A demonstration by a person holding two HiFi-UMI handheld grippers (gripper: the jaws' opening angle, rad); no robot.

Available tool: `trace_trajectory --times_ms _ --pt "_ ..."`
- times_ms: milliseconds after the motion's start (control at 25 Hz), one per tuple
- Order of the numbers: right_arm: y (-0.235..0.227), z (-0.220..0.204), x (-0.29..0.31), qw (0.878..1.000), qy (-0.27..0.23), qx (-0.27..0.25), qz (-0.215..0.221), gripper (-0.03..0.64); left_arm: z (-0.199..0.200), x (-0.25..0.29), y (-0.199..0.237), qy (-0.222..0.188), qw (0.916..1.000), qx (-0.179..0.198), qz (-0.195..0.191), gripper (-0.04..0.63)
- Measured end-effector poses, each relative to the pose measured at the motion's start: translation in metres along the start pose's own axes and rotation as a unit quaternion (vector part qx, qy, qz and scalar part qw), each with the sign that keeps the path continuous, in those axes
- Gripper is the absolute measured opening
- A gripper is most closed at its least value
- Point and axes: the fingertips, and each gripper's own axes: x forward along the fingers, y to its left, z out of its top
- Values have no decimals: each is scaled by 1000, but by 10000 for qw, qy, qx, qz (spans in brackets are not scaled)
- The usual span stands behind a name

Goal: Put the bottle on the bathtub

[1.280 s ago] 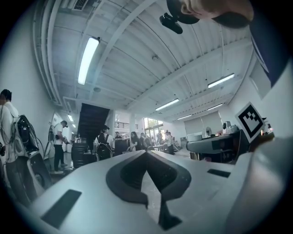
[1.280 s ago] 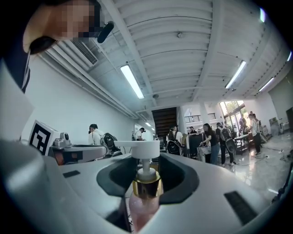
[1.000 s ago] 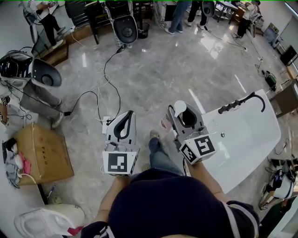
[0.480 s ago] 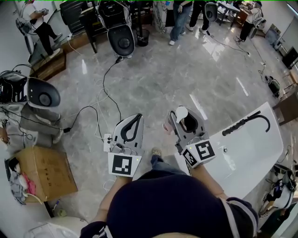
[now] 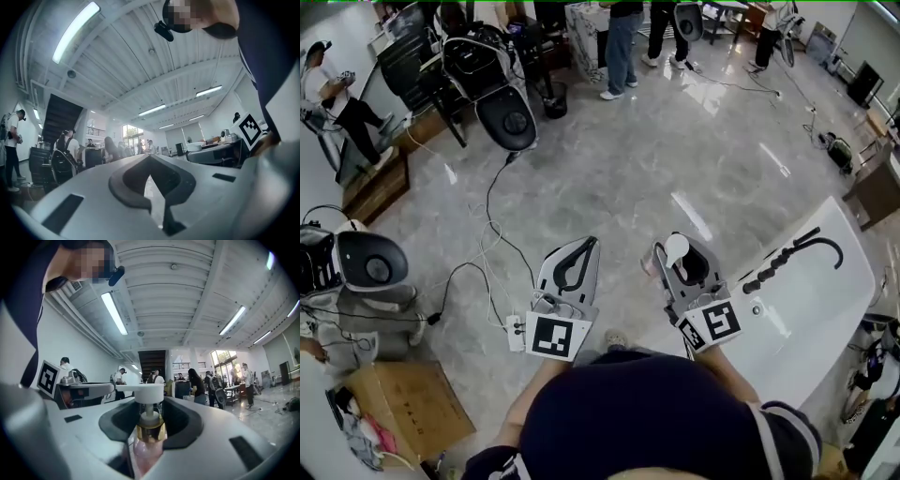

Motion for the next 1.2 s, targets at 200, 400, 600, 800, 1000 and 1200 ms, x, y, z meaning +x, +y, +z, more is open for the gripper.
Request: trace_trajectory --times_ms 200,400,600,800,1000,1200 --pt "-49 -1 -19 9975 40 -14 -709 154 -10 56 -29 68 9973 -179 -711 23" --pt "-98 -13 -69 9828 194 33 -1836 155 -16 111 -85 9 9828 -315 -1820 23" --pt "-143 -30 -95 9602 257 -96 -2779 155 -36 161 -126 4 9600 -420 -2768 23" --pt "-165 -36 -123 9181 249 54 -3955 155 -51 196 -160 142 9189 -473 -3914 23" --pt "-177 -41 -139 8692 189 117 -4940 153 -68 222 -188 206 8703 -602 -4884 23" --pt "-177 -62 -174 8183 399 137 -5733 153 -85 215 -224 248 8161 -684 -5733 23"
